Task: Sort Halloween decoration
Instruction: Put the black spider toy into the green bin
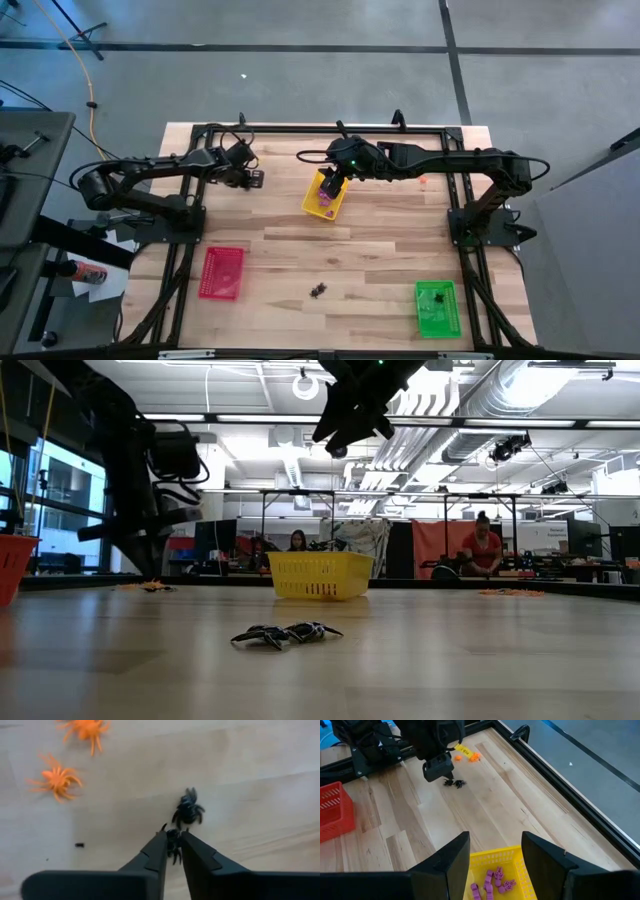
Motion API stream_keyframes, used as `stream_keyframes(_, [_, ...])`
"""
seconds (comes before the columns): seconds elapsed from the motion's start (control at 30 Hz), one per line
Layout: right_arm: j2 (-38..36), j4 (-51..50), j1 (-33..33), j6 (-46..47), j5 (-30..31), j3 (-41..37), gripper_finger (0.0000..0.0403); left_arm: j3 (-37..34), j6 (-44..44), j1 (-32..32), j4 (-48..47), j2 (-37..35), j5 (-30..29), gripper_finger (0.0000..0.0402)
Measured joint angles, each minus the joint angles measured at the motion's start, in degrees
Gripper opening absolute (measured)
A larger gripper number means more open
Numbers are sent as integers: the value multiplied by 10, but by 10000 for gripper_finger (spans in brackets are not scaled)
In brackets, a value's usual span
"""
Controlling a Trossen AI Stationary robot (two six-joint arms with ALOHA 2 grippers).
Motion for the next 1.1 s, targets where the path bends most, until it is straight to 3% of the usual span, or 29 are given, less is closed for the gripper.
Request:
stream_keyframes(0.4, [0,0,0,0,0,0,173,-9,0,-25,28,0,-28,128])
stream_keyframes(1.1, [0,0,0,1,11,0,173,-8,20,-46,67,66,-33,134])
